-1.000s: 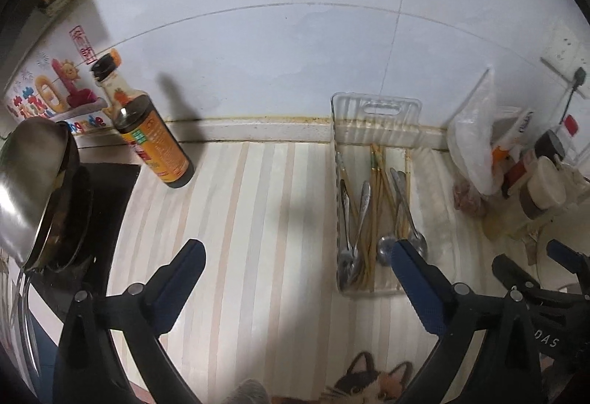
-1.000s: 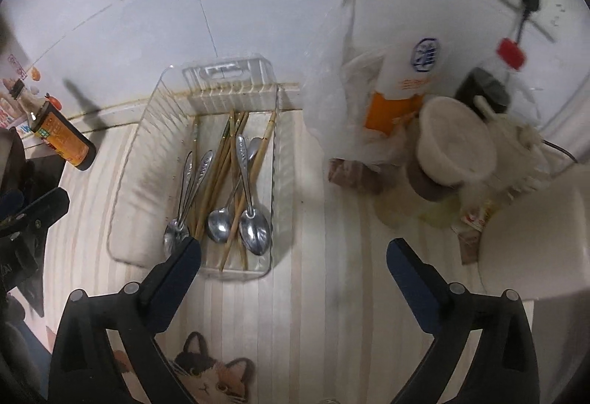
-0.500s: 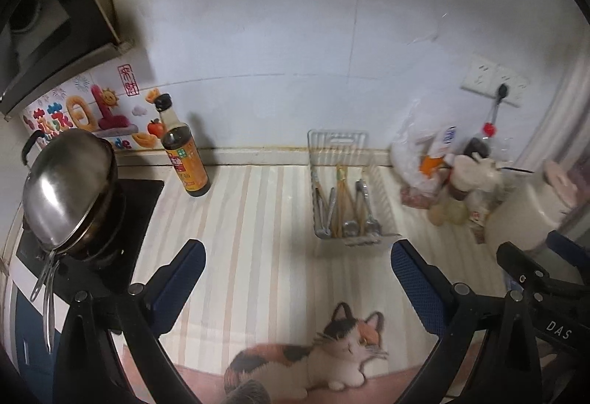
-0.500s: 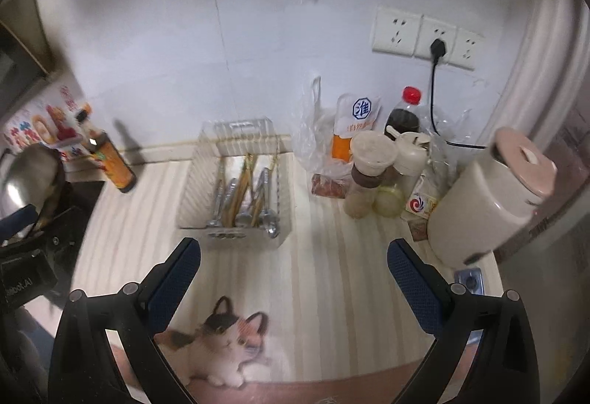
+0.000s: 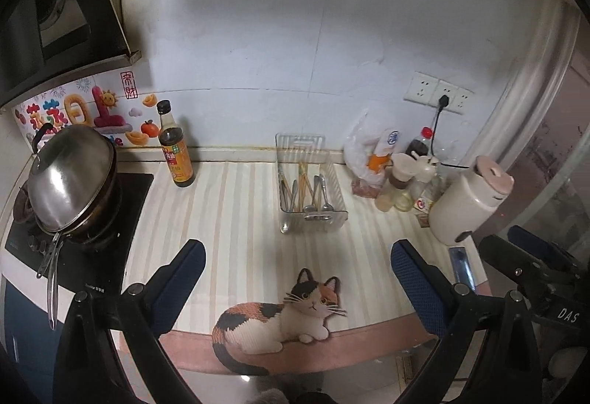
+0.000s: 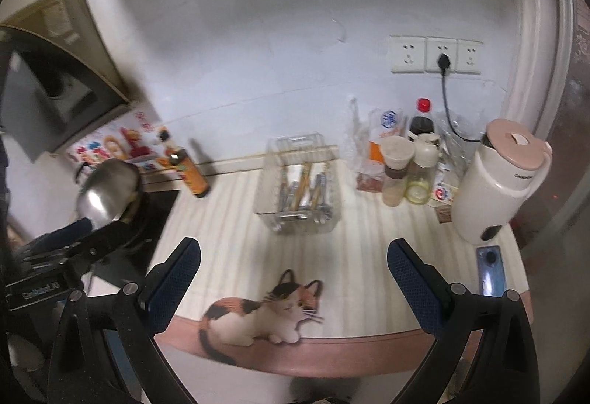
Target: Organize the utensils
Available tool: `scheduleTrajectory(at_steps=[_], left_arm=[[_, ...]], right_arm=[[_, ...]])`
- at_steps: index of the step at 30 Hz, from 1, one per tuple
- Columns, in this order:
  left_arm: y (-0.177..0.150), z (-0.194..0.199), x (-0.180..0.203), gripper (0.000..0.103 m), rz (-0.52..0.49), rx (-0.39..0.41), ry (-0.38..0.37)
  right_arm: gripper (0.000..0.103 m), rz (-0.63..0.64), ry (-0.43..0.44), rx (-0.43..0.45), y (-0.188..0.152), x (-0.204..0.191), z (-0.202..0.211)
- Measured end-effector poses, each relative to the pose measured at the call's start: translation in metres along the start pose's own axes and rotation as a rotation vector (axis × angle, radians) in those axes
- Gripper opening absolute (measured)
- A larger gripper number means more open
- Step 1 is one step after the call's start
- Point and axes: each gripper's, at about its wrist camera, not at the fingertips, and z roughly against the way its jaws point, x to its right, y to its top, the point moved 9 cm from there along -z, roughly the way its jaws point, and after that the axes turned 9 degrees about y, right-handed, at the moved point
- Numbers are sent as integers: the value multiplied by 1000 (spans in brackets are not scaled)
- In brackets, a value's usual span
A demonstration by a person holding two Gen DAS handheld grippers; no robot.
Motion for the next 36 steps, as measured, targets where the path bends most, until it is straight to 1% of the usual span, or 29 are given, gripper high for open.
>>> scheduleTrajectory(at_steps=[2, 4, 9, 15, 22, 36], left_arm=[[-1, 9, 2, 103, 17, -4, -26], [-1, 18, 2, 103, 34, 5, -36], [0, 30, 1, 103, 49, 33, -19], [-2, 31, 1, 103, 62, 35, -1], [0, 27, 3, 103, 44, 36, 25], [2, 24, 6, 103, 41, 34, 31]], right_arm=[[103, 4, 33, -3, 1, -5, 8], [103, 12, 65, -9, 2, -11, 15], [103, 41, 100, -8, 4, -18, 26], [103, 70, 107, -17, 7, -21, 25], [103, 80, 105, -22, 11, -18, 20], [103, 86, 108, -39, 16, -15, 12]])
